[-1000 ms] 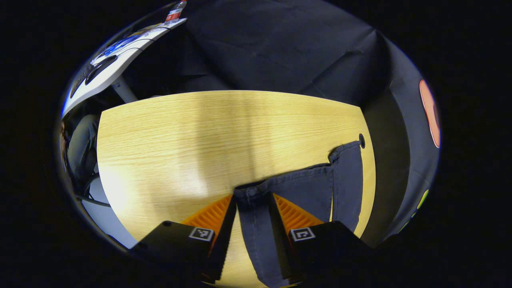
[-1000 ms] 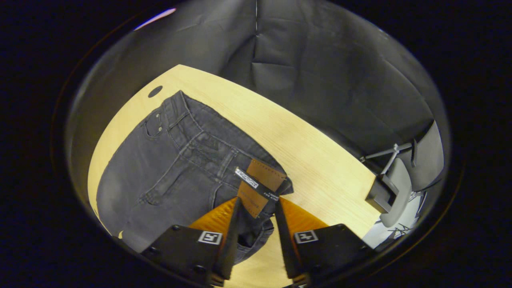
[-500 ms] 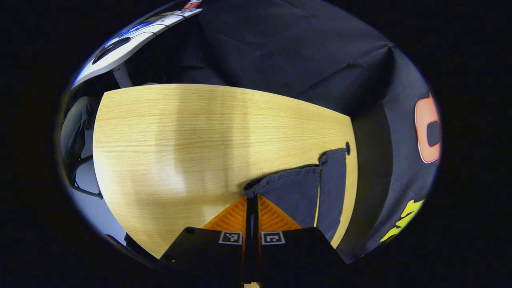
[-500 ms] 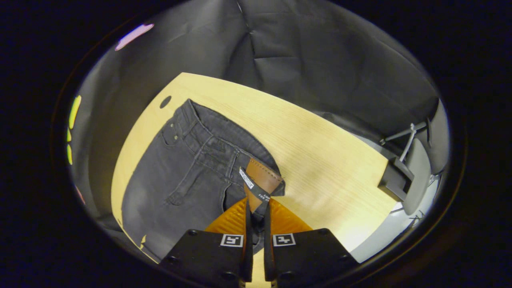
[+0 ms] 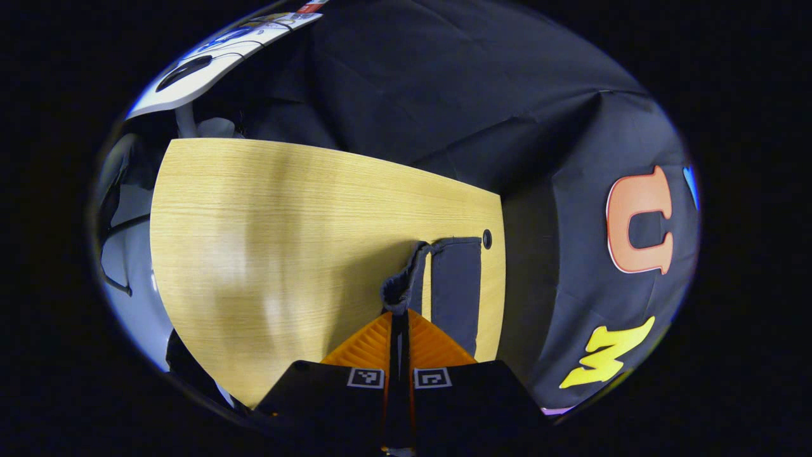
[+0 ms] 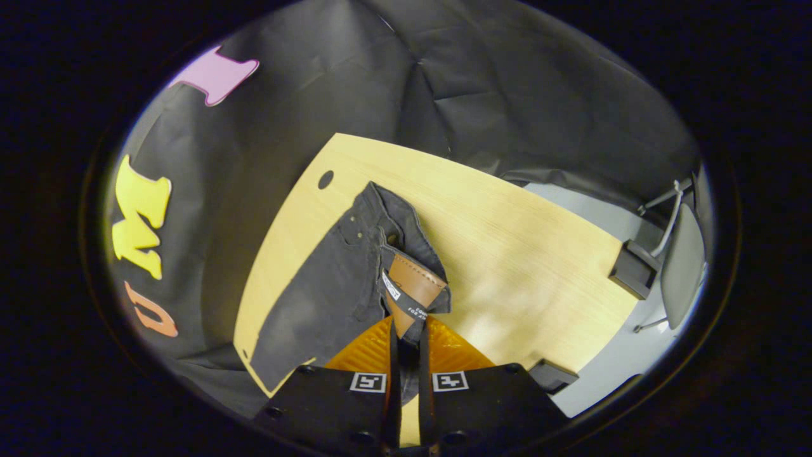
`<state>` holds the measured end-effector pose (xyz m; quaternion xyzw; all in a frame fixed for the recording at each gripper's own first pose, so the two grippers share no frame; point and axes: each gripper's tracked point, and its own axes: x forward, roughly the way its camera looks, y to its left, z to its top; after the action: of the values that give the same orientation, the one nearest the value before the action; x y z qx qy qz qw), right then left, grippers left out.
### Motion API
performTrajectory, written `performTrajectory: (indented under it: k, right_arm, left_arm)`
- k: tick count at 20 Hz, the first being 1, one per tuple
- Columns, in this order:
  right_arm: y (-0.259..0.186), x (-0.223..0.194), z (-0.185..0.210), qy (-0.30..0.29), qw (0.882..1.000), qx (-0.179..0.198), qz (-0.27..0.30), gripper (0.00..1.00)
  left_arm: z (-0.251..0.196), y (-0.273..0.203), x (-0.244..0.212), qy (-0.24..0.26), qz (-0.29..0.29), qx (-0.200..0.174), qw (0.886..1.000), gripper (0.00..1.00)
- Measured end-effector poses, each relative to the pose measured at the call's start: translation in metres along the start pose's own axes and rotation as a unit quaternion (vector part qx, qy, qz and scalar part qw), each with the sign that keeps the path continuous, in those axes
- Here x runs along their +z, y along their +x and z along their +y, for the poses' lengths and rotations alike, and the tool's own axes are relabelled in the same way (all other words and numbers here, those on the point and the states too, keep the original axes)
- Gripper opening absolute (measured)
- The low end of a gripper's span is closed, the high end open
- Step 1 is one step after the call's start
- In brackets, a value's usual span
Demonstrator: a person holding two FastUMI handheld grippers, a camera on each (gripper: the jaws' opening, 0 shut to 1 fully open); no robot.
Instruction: Grasp the waist and the cuffs of the jeans and fold them to make the two legs overlap; first hold the waist and fold one-third of the jeans toward the cuffs, then hold the cuffs and fold the remaining one-third in the same direction to finish folding.
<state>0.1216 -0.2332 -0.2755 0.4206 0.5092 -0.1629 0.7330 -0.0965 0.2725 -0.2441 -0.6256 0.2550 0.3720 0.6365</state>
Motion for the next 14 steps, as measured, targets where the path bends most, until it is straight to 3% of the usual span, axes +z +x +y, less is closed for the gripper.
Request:
performTrajectory:
  k: [7, 8, 9, 10, 11, 12, 13, 14]
  right_arm:
    - [0.019, 0.048, 0.037, 0.074, 0.995, 0.023, 0.067, 0.12]
    - [0.025, 0.056, 0.050, 0.094, 0.992, 0.031, 0.075, 0.16]
    - [0.029, 0.064, 0.059, 0.107, 0.990, 0.035, 0.082, 0.15]
    - [0.037, 0.074, 0.066, 0.110, 0.990, 0.035, 0.087, 0.08]
    - [0.044, 0.080, 0.072, 0.107, 0.990, 0.033, 0.089, 0.08]
    - [0.050, 0.088, 0.080, 0.102, 0.990, 0.033, 0.091, 0.07]
    - [0.057, 0.093, 0.089, 0.097, 0.991, 0.032, 0.091, 0.16]
    - [0.065, 0.100, 0.095, 0.094, 0.991, 0.031, 0.092, 0.12]
  left_arm:
    - [-0.046, 0.028, 0.018, -0.054, 0.036, 0.034, 0.997, 0.04]
    - [-0.056, 0.035, 0.019, -0.059, 0.040, 0.038, 0.997, 0.04]
    - [-0.064, 0.042, 0.020, -0.063, 0.042, 0.044, 0.996, 0.04]
    - [-0.073, 0.051, 0.022, -0.066, 0.044, 0.051, 0.996, 0.04]
    - [-0.080, 0.060, 0.022, -0.067, 0.044, 0.058, 0.995, 0.00]
    - [-0.090, 0.069, 0.023, -0.063, 0.044, 0.064, 0.995, 0.03]
    - [-0.103, 0.077, 0.024, -0.052, 0.044, 0.066, 0.996, 0.04]
    - [-0.115, 0.087, 0.024, -0.036, 0.044, 0.068, 0.996, 0.04]
